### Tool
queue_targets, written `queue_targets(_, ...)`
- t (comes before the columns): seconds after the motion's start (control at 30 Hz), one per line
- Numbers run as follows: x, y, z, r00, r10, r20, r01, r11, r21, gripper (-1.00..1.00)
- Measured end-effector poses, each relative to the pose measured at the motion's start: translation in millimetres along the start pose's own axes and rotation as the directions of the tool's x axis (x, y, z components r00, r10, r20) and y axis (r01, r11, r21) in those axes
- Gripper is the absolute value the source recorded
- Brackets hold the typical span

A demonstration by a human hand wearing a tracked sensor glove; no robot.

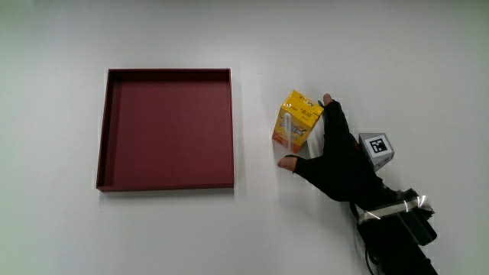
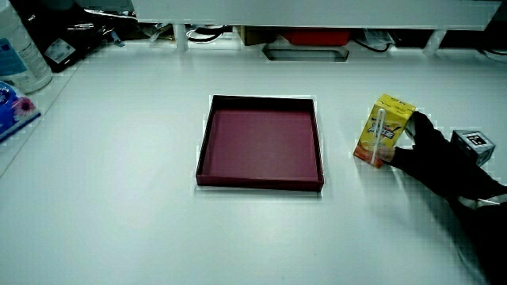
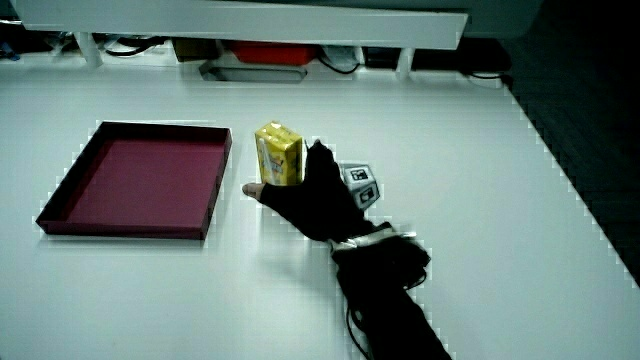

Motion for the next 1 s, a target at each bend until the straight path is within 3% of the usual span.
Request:
queue_targets(0.07, -3.3, 6.6, -2.6, 0.999, -0.042, -0.034, 0.042, 0.9991, -0.004, 0.0)
queue_targets(0.13, -3.2, 14.4, -4.5, 0.999, -0.038, -0.032, 0.038, 0.9992, -0.011, 0.0)
queue_targets(0.2, -12.9, 21.6, -7.5, 0.997, -0.041, -0.065, 0.039, 0.9989, -0.025, 0.0)
queue_targets(0.33, -14.9, 35.1, -10.1, 0.998, -0.036, -0.052, 0.034, 0.9988, -0.034, 0.0)
queue_targets(0.4, -17.4, 40.3, -11.6, 0.994, -0.085, -0.062, 0.082, 0.9957, -0.043, 0.0)
queue_targets(0.47, -19.1, 47.0, -13.4, 0.995, -0.078, -0.069, 0.075, 0.996, -0.05, 0.0)
queue_targets(0.5, -16.8, 50.2, -13.7, 0.993, -0.104, -0.047, 0.102, 0.9935, -0.05, 0.0)
queue_targets(0.53, -14.2, 54.4, -14.4, 0.993, -0.103, -0.06, 0.099, 0.9935, -0.056, 0.0)
queue_targets(0.57, -19.5, 57.2, -16.0, 0.99, -0.094, -0.109, 0.088, 0.9944, -0.059, 0.0)
queue_targets(0.63, -19.9, 63.5, -17.8, 0.986, -0.098, -0.132, 0.089, 0.9936, -0.07, 0.0)
queue_targets(0.7, -18.0, 69.8, -18.8, 0.983, -0.148, -0.11, 0.141, 0.9875, -0.071, 0.0)
queue_targets(0.77, -22.6, 76.2, -20.6, 0.987, -0.104, -0.124, 0.095, 0.9924, -0.078, 0.0)
queue_targets(0.83, -26.5, 80.5, -22.4, 0.982, -0.137, -0.131, 0.127, 0.9886, -0.08, 0.0)
queue_targets(0.93, -30.8, 87.9, -26.1, 0.982, -0.095, -0.163, 0.082, 0.9927, -0.088, 0.0)
queue_targets(1.0, -29.0, 91.6, -27.2, 0.981, -0.093, -0.168, 0.079, 0.9931, -0.087, 0.0)
